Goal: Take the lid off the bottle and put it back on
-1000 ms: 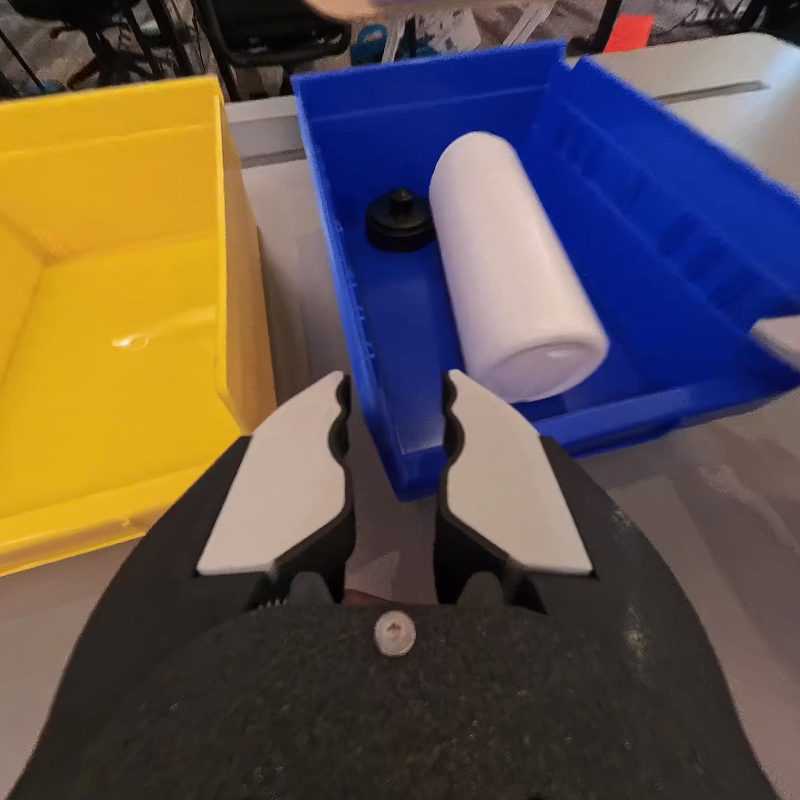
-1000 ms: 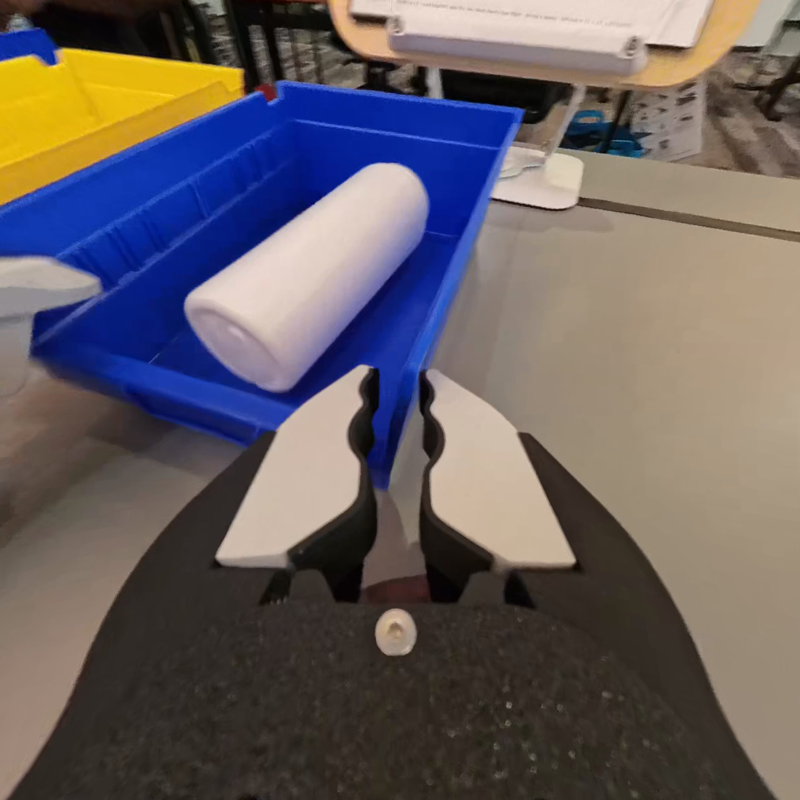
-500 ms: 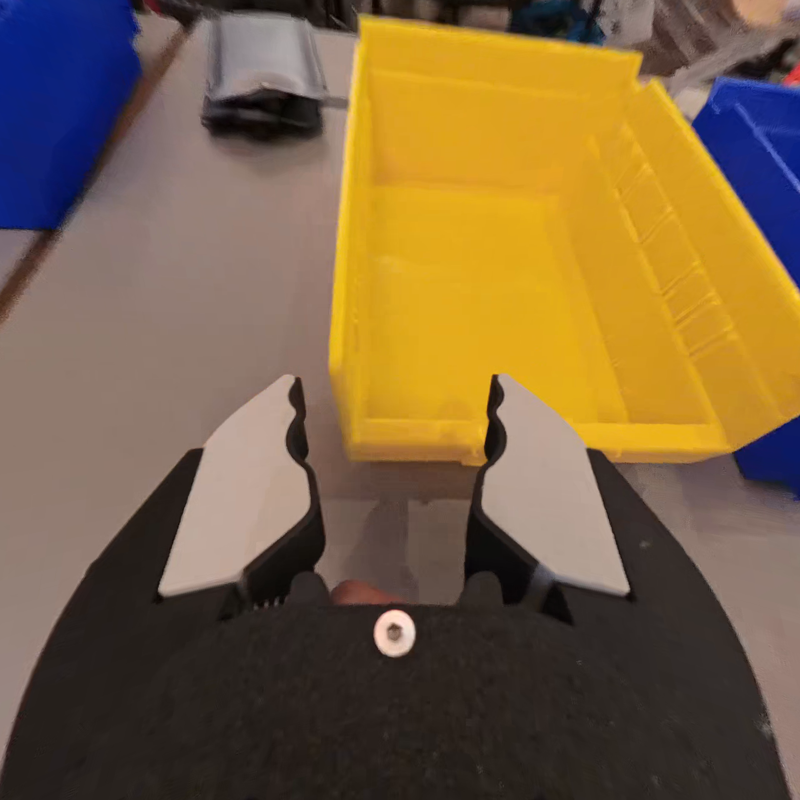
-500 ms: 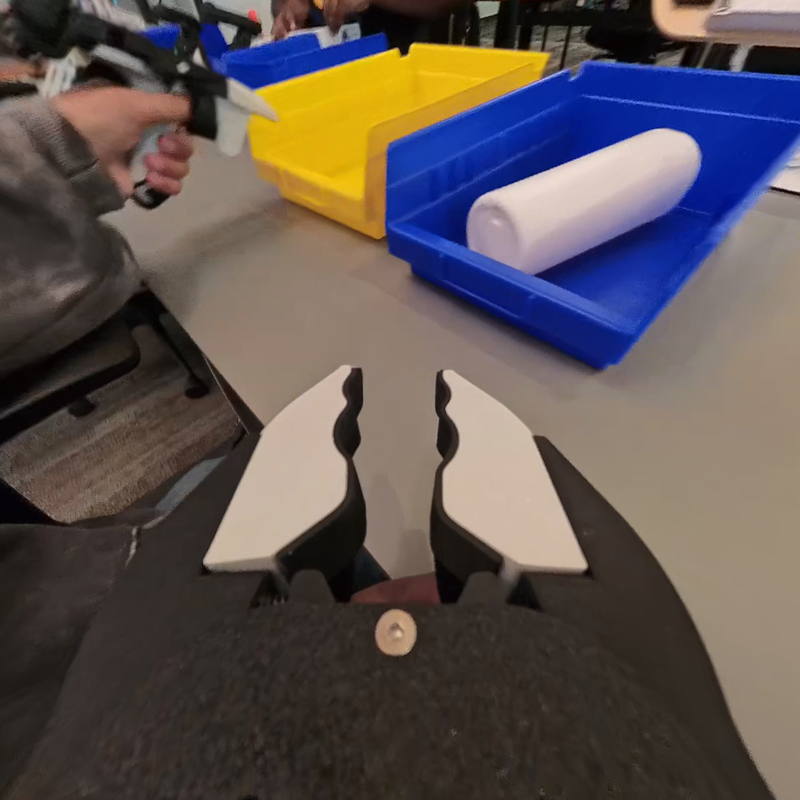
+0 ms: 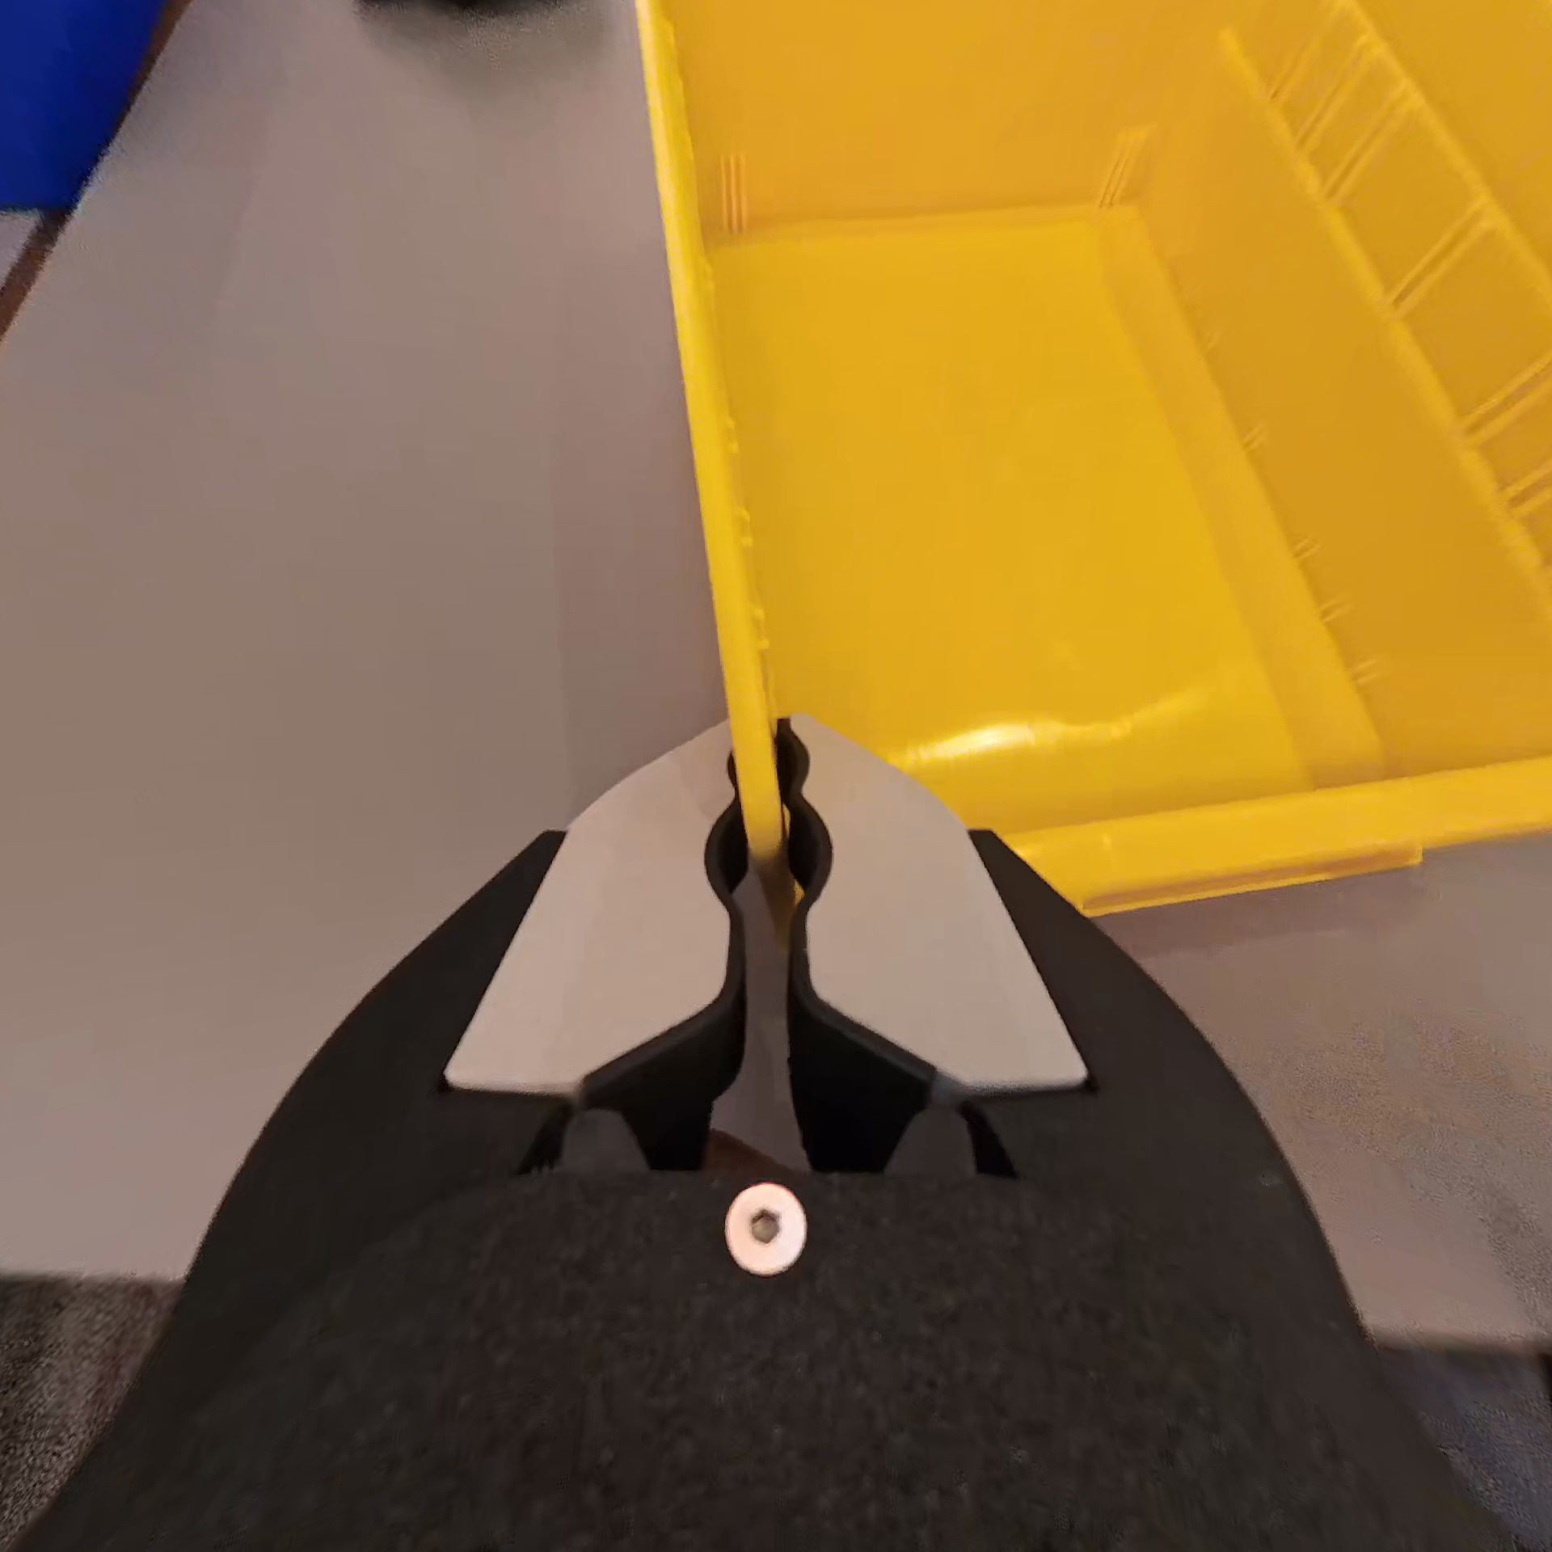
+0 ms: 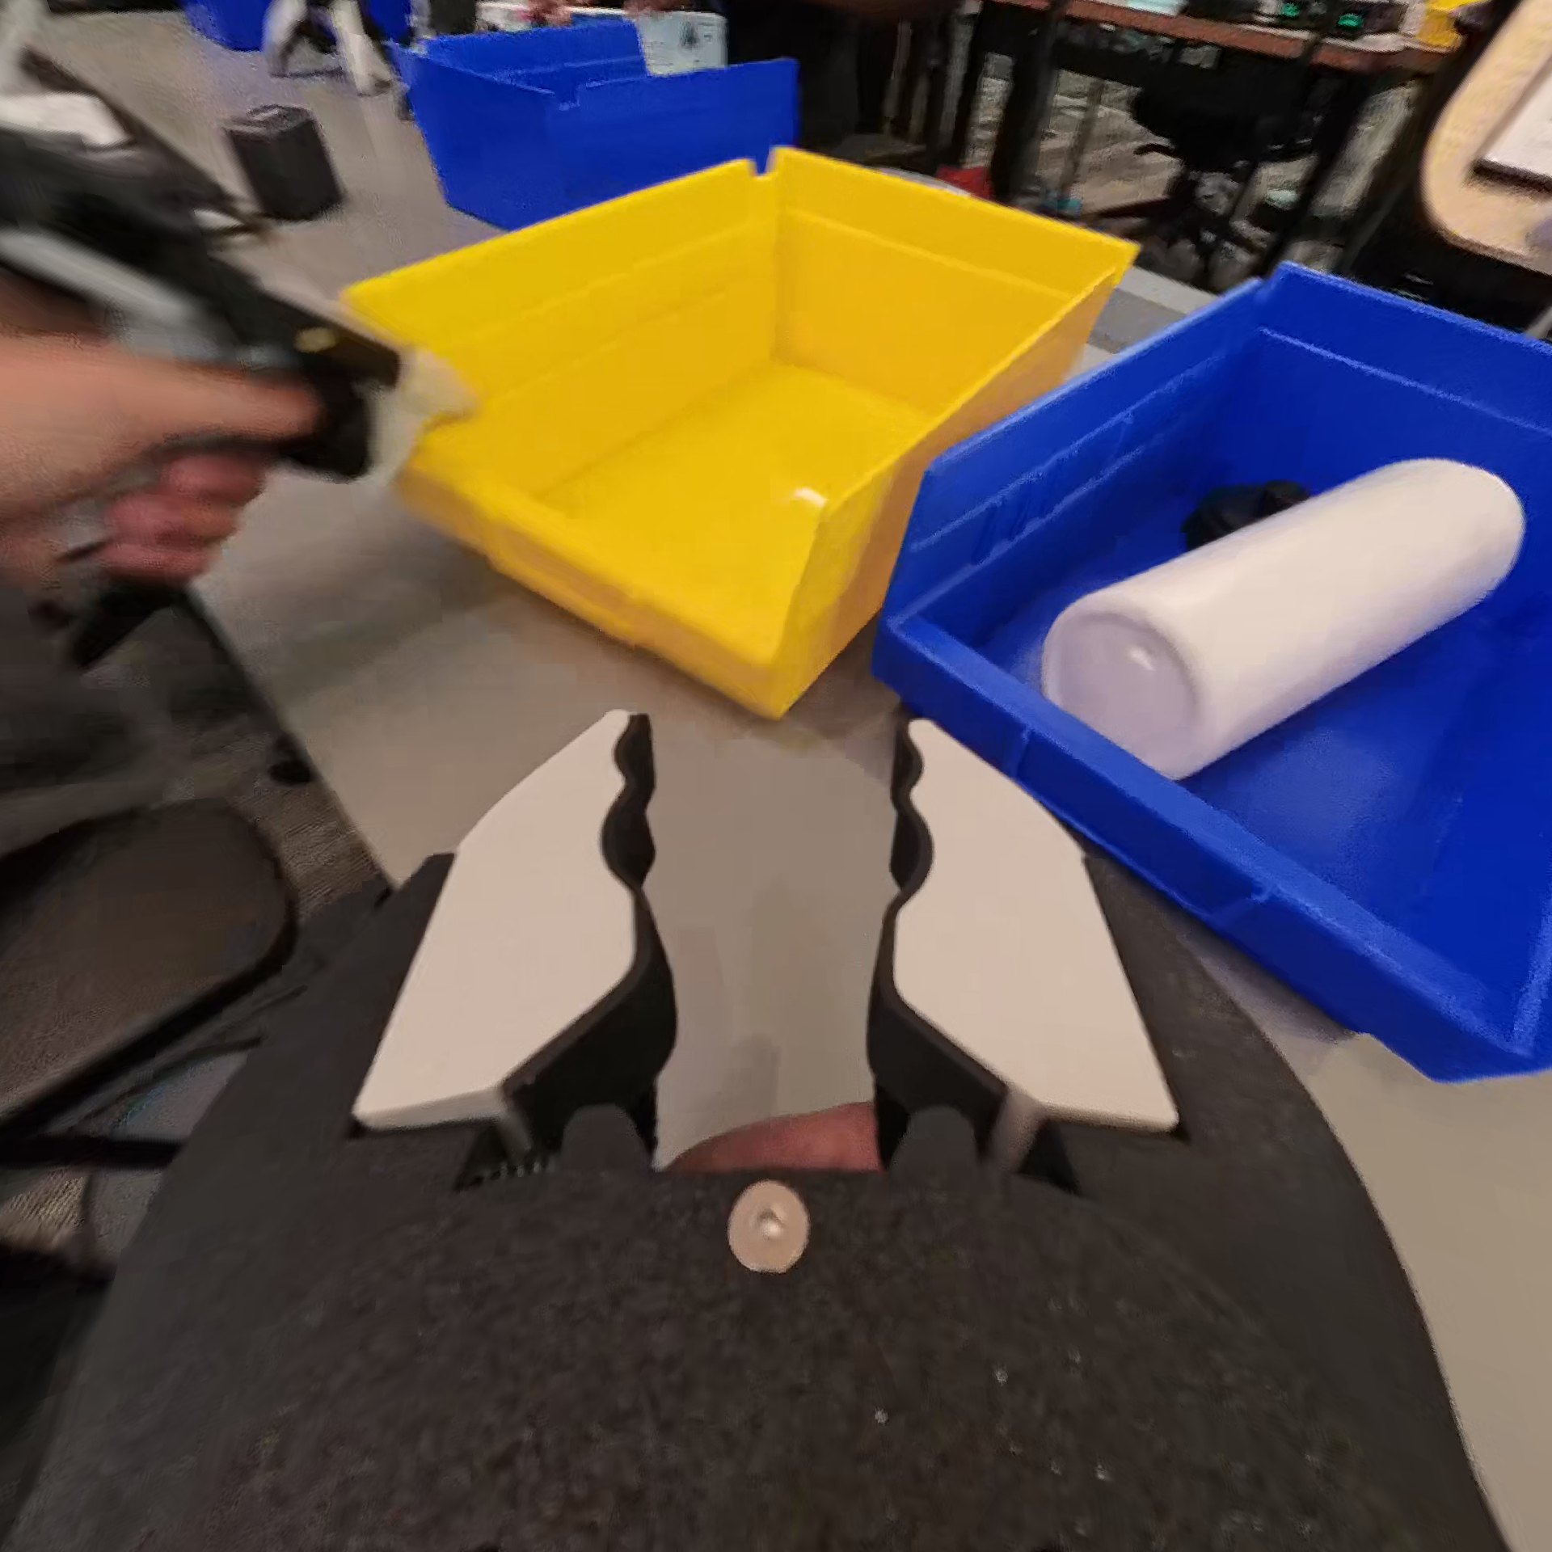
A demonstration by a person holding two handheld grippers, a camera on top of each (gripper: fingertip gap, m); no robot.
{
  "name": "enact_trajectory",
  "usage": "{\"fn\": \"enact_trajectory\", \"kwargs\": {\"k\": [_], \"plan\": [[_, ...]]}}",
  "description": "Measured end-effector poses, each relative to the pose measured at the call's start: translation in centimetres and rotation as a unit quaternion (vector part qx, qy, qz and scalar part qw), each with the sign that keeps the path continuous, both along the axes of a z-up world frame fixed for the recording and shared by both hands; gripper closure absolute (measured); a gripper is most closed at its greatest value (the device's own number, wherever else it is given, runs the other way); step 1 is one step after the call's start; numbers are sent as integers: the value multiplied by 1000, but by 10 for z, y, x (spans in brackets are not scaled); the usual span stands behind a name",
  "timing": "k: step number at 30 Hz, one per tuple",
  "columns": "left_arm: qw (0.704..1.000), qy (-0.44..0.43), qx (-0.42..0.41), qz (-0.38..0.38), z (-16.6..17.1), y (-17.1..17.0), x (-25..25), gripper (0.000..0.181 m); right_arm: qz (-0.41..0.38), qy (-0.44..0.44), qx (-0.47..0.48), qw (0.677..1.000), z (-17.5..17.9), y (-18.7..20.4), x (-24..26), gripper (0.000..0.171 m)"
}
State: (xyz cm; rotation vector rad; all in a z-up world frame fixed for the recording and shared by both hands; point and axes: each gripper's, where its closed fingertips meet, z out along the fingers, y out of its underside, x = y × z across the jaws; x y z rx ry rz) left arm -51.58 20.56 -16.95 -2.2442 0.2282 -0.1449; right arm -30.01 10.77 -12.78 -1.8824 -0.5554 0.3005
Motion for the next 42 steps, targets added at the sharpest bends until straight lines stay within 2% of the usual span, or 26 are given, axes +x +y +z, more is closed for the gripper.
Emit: {"fn": "enact_trajectory", "kwargs": {"k": [2,5,7,8,10,13,16,19,22,26,31,34,37,42], "plan": [[1000,-17,-11,-5,0,-32,3,178,-35,-19,-5,999,-9,14,-8,122],[999,-42,-18,-2,0,-69,3,178,-14,-28,-28,999,-29,18,-33,112],[1000,-1,-5,17,1,-80,-5,178,-16,-2,-70,997,-35,11,-44,125],[1000,17,3,22,2,-84,-8,179,-41,-4,-67,997,-31,11,-41,144],[999,13,15,33,9,-90,-8,179,-53,-17,-58,997,-21,12,-39,153],[997,7,59,49,37,-99,0,179,-62,-32,-16,997,13,15,-33,157],[988,12,145,55,85,-102,24,179,-81,-33,82,993,73,14,-13,161],[976,26,216,26,130,-100,73,178,-118,-17,164,979,127,4,32,164],[970,27,236,-45,145,-88,152,177,-184,-17,243,952,149,-11,105,164],[962,76,212,-152,124,-72,283,176,-303,-67,273,911,130,-27,232,166],[941,114,226,-226,104,-57,446,175,-423,-74,180,885,96,-32,396,166],[939,110,182,-271,71,-61,524,175,-458,-61,115,880,63,-41,476,166],[942,90,122,-298,36,-72,569,175,-461,-52,33,885,22,-53,525,167],[947,47,69,-310,3,-80,596,172,-466,-28,-51,883,-21,-57,556,167]]}}
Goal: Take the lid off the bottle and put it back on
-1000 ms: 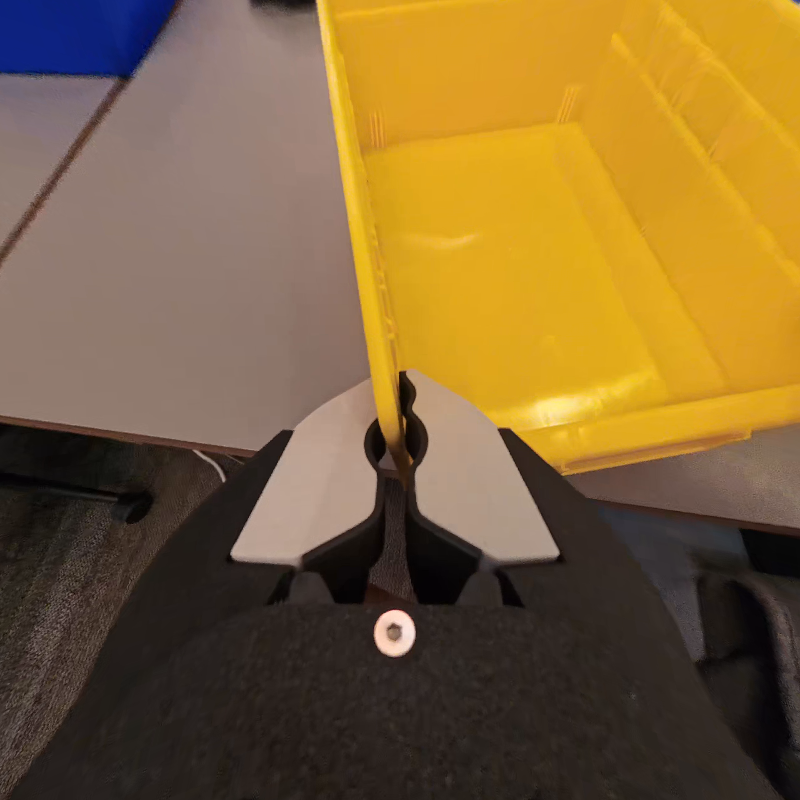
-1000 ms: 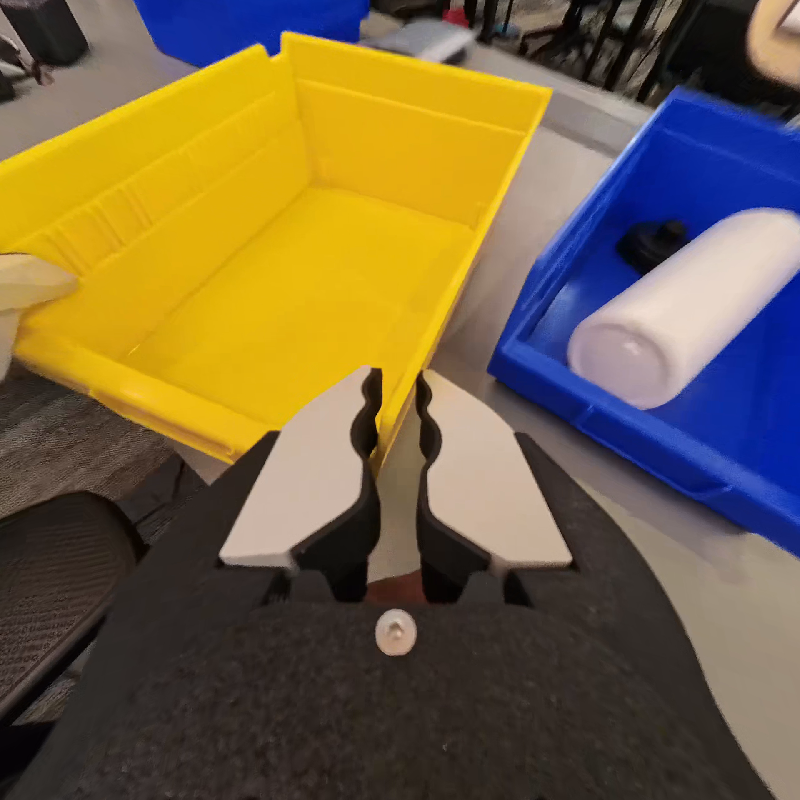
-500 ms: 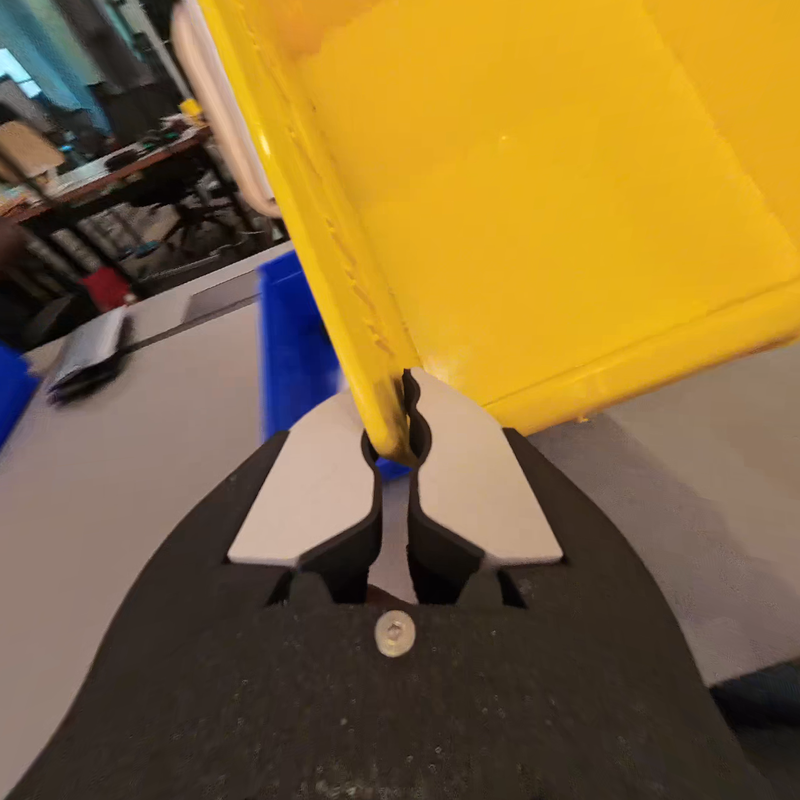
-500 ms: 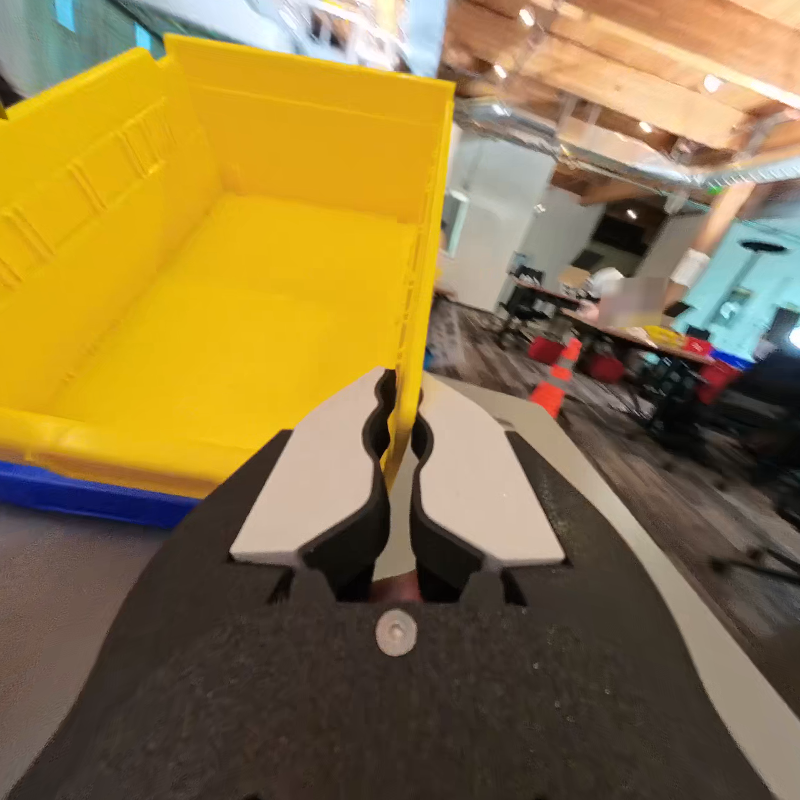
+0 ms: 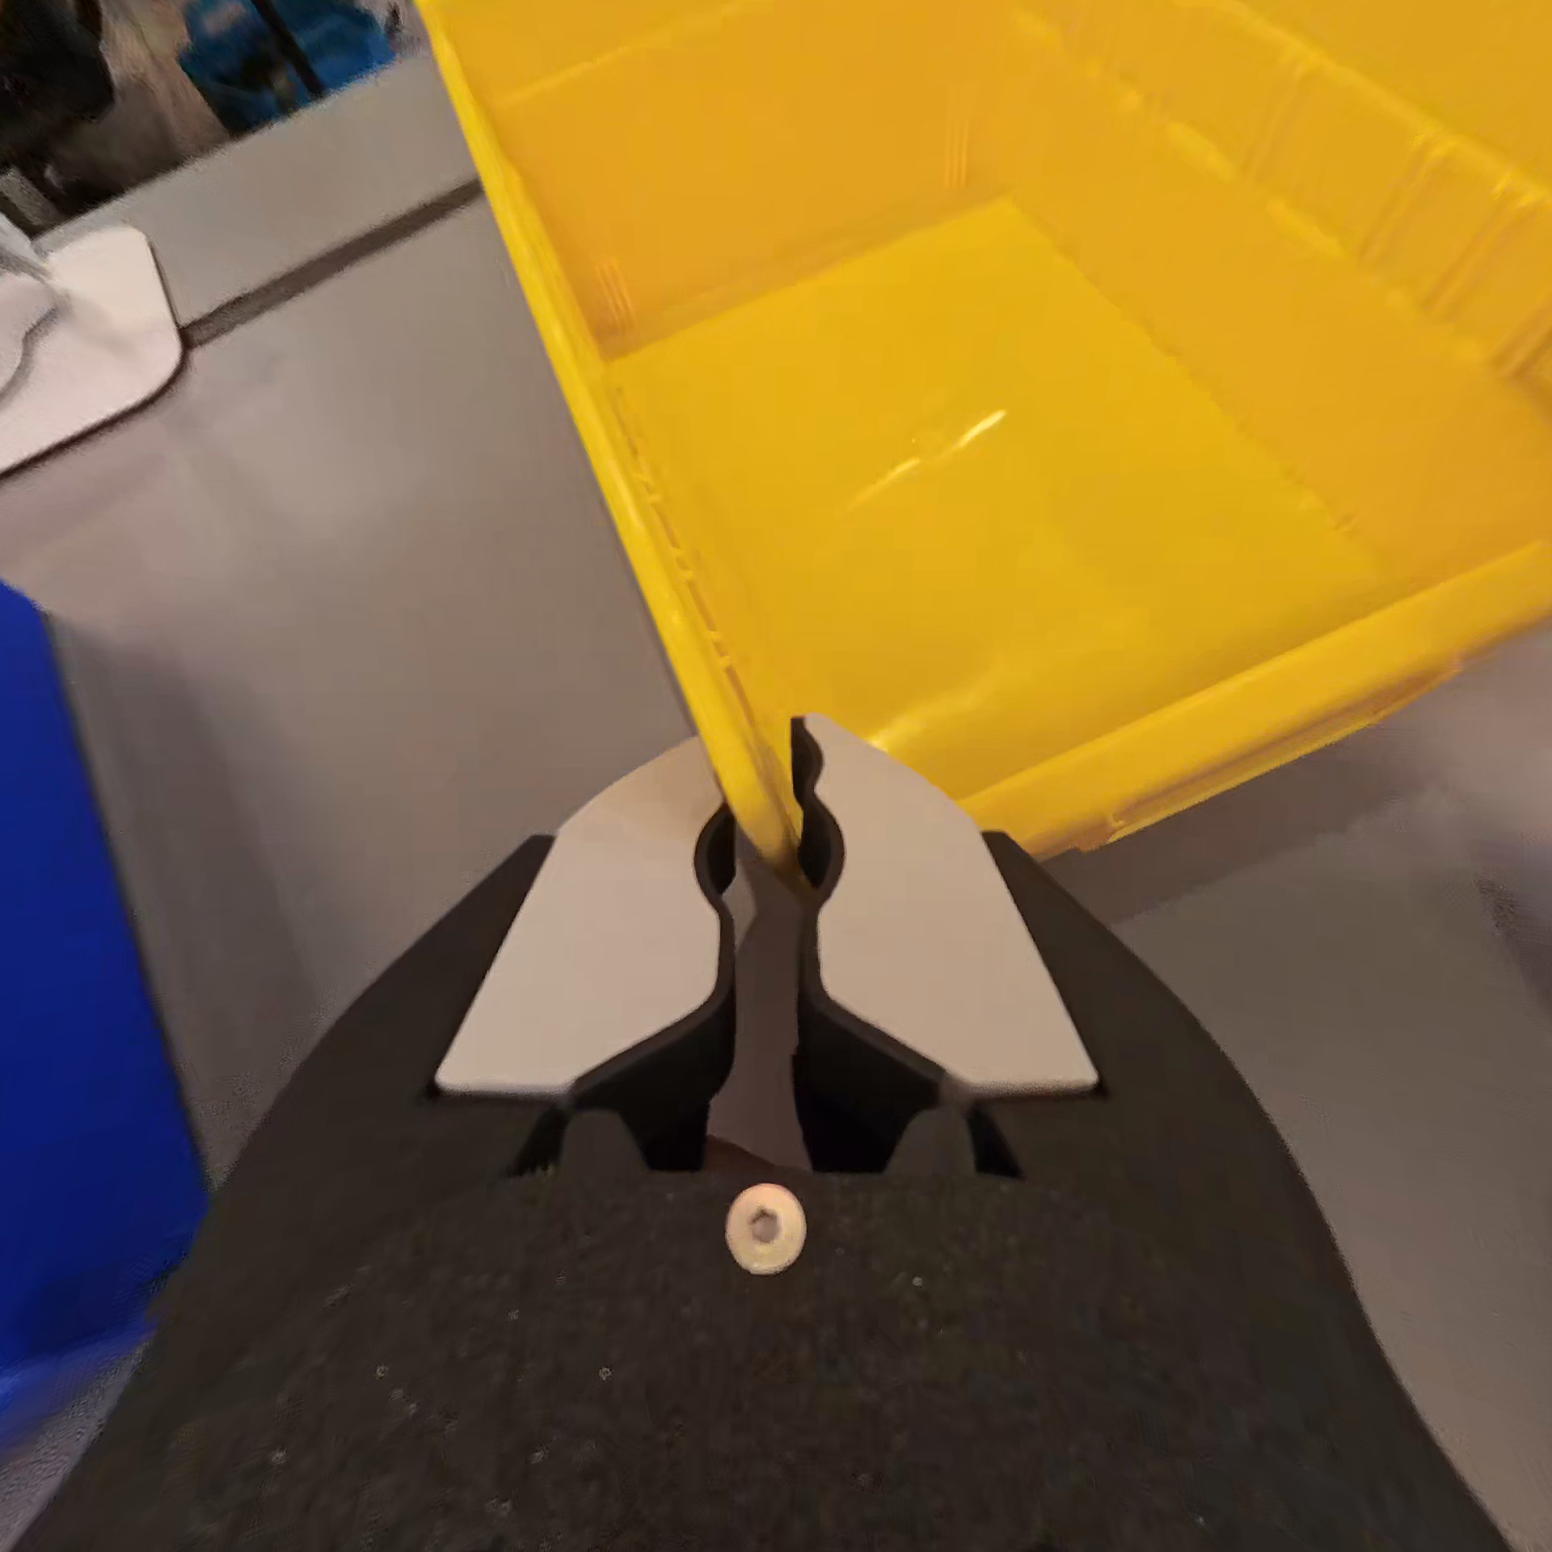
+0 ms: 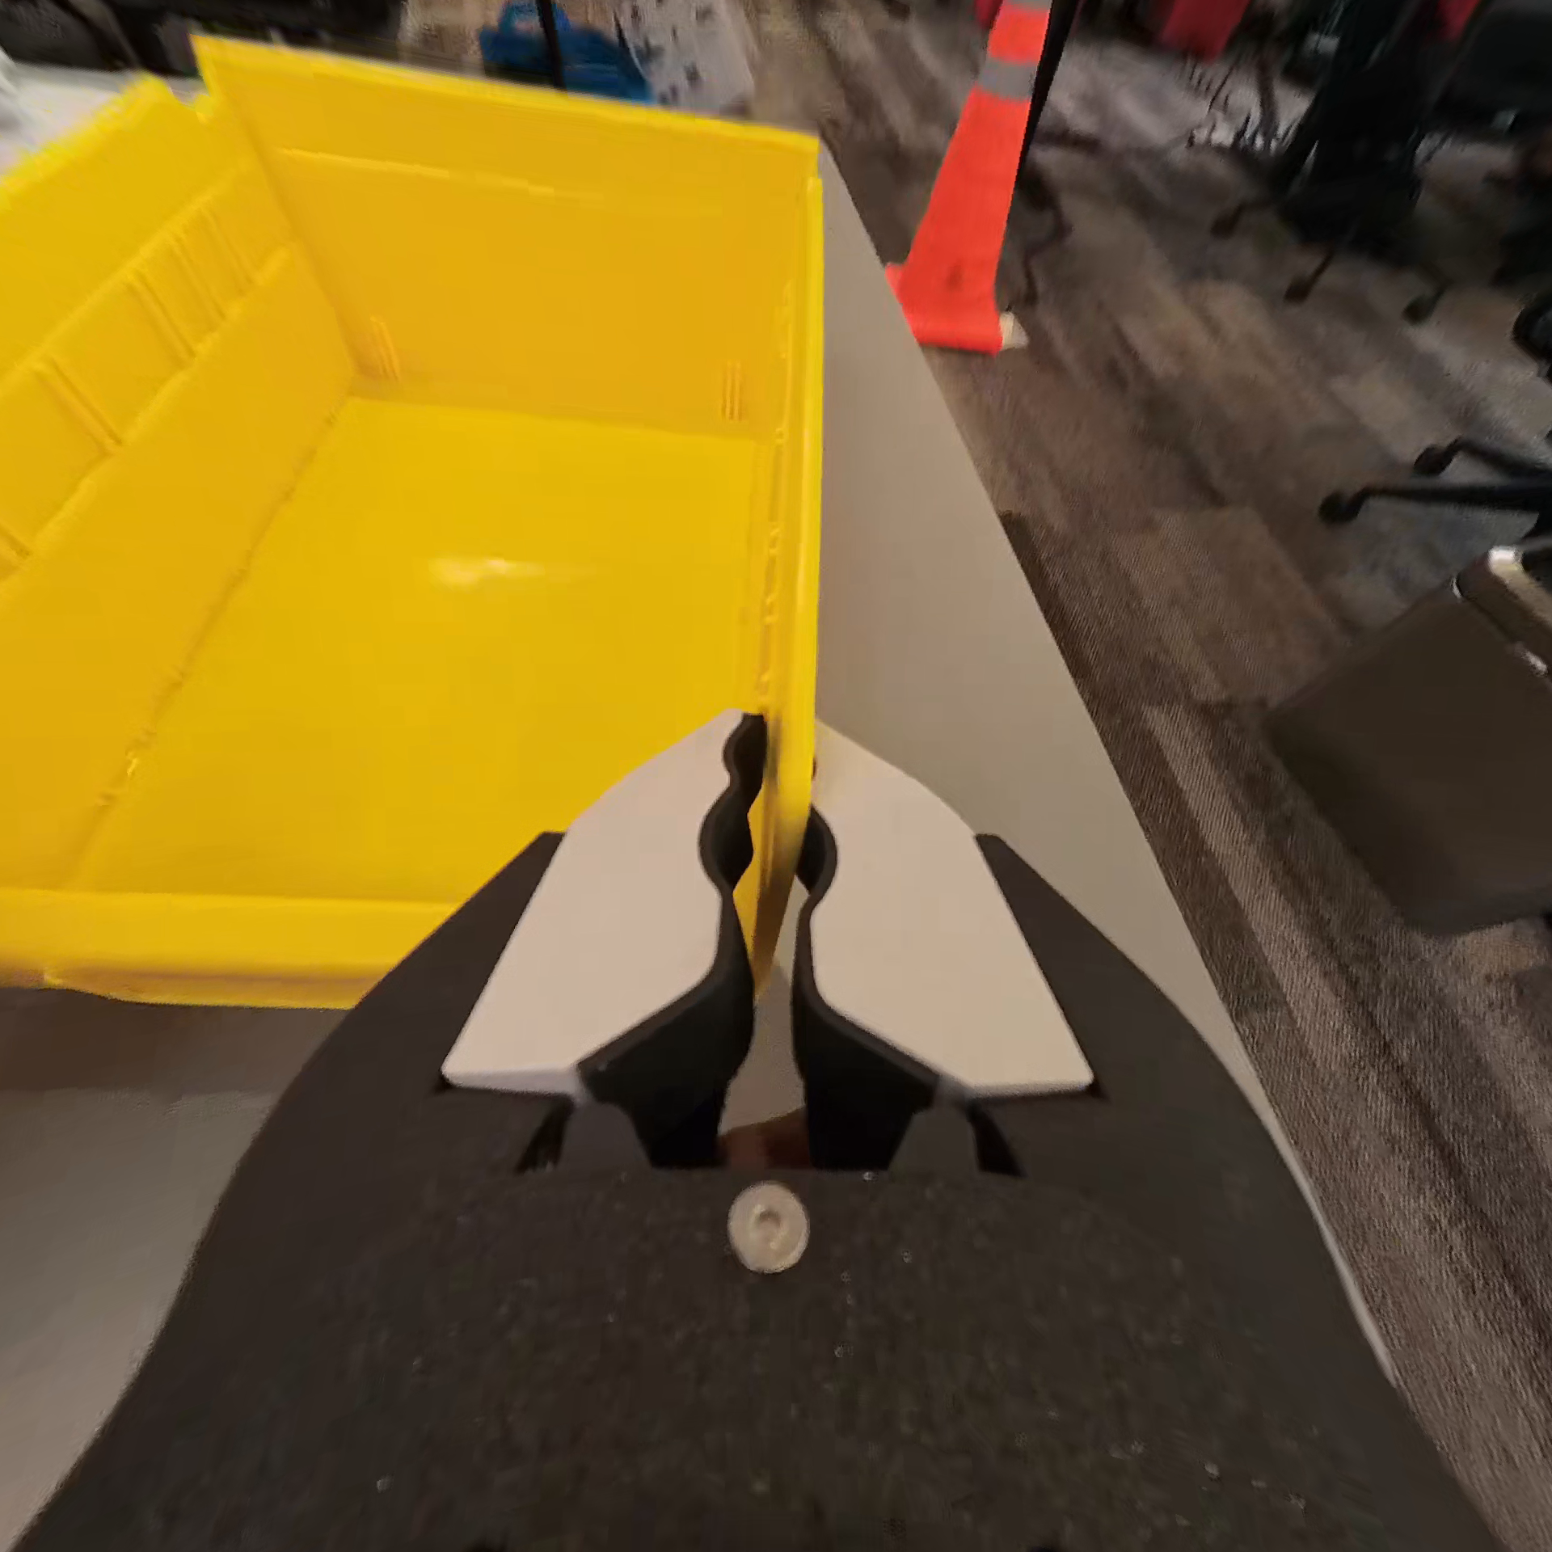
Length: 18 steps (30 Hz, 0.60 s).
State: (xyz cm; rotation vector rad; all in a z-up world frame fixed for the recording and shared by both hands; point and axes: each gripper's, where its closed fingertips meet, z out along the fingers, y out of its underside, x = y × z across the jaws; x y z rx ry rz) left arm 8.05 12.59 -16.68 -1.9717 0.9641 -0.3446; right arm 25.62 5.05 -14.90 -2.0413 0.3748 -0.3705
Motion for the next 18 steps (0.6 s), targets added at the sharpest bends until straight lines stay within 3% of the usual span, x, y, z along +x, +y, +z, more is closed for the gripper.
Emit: {"fn": "enact_trajectory", "kwargs": {"k": [3,5,9,12,15,18], "plan": [[1000,0,1,-27,2,-2,7,164,8,0,14,1000,-5,10,11,163],[997,-6,-20,-68,3,-12,10,149,-7,-9,6,1000,-4,13,23,157],[985,-67,-127,-96,34,-26,-27,138,-56,-40,9,998,0,6,41,124],[988,-112,-96,-54,76,-3,-98,130,-68,-87,19,994,19,-5,38,126],[992,-110,-34,42,89,37,-201,123,-69,-116,55,989,51,-16,17,127],[982,-94,15,164,78,75,-306,121,33,-140,85,986,77,2,-57,128]]}}
